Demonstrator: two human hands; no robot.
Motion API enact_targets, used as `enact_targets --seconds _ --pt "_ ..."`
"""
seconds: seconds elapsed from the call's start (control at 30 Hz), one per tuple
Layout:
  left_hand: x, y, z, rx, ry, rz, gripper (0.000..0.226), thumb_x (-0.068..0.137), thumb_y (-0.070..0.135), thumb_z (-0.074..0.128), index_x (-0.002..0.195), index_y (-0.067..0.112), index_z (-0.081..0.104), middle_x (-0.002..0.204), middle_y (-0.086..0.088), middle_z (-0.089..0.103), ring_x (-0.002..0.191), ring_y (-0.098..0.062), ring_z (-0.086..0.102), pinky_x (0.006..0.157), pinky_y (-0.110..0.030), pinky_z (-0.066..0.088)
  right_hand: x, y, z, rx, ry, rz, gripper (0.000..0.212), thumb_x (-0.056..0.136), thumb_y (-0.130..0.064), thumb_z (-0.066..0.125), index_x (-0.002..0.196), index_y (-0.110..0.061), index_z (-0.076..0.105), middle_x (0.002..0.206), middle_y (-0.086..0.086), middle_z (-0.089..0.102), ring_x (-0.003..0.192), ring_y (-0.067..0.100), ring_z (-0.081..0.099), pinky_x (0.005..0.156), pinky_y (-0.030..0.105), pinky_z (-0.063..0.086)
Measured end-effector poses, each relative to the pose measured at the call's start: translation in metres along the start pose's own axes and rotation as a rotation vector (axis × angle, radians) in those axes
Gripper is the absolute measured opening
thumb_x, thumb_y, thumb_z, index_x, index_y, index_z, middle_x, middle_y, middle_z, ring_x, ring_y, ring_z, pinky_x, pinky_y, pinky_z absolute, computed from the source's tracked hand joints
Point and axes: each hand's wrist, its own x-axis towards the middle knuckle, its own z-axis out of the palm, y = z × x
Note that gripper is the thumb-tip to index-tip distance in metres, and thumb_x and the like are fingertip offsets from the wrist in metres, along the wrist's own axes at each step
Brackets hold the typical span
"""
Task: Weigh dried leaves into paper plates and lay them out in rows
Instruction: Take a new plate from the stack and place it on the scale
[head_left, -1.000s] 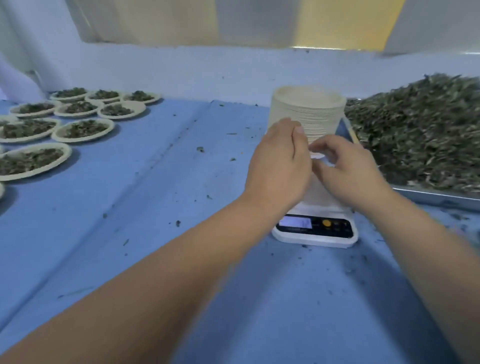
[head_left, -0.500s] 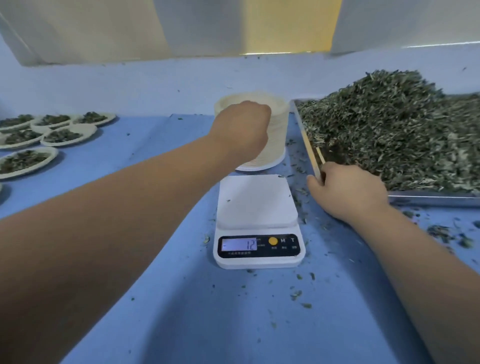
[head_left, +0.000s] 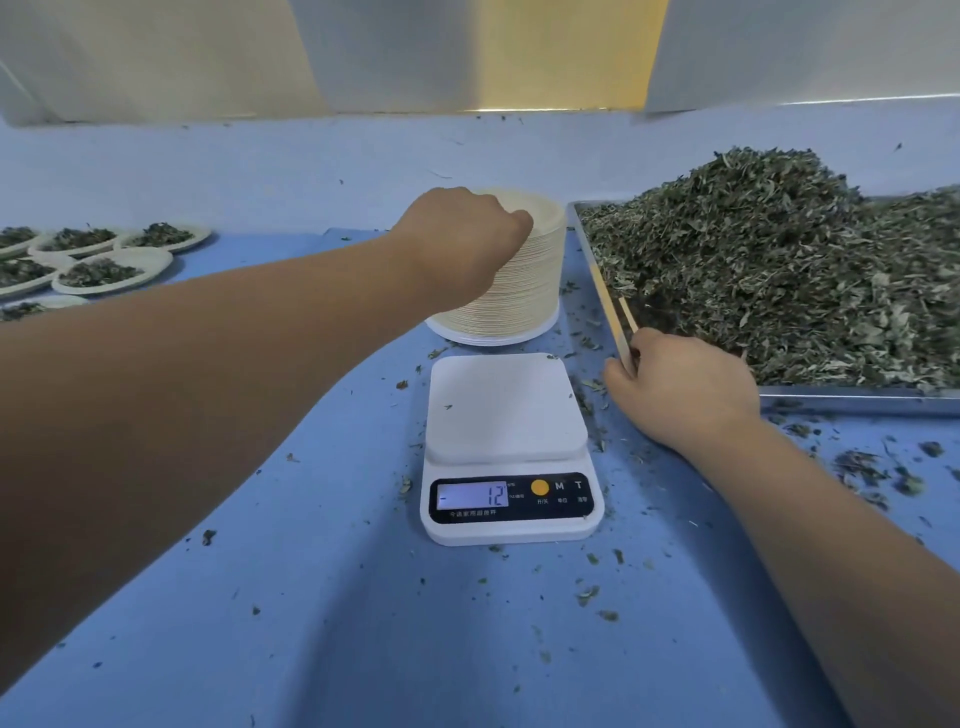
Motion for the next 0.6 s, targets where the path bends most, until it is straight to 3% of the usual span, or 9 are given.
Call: enact_targets --seconds 0.33,0.47,0.6 --pt "-0.001 -0.014 -0.008 -0.135 0.082 0.021 0.048 0.098 0.011 0.043 0.145 0.017 0.038 0.064 -0.003 0.038 0.051 -0.023 0.035 0.049 -0.032 0.021 0.001 0.002 0.003 -0.021 0.043 -0.021 0.034 0.098 -0.052 0.042 0.076 -0.025 0.047 0.061 -0.003 0.053 0.050 0.017 0.049 0.047 0.023 0.031" --pt "-0.003 -0.011 -0.011 -0.159 0.154 -0.029 0.060 0.093 0.015 0.044 0.151 0.015 0.027 0.066 0.004 0.039 0.055 -0.024 0.040 0.065 -0.037 0.030 0.001 0.001 0.003 -0.025 0.040 -0.015 0.035 0.099 -0.051 0.042 0.074 -0.026 0.043 0.061 -0.003 0.053 0.050 0.016 0.049 0.046 0.023 0.030" --pt "-0.005 -0.005 -0.006 -0.224 0.256 -0.180 0.052 0.086 0.005 0.045 0.138 0.012 0.045 0.083 -0.003 0.054 0.076 -0.032 0.053 0.071 -0.041 0.034 0.000 0.001 0.001 -0.010 0.033 -0.017 0.034 0.099 -0.052 0.041 0.078 -0.026 0.045 0.063 -0.004 0.053 0.051 0.015 0.049 0.046 0.023 0.028"
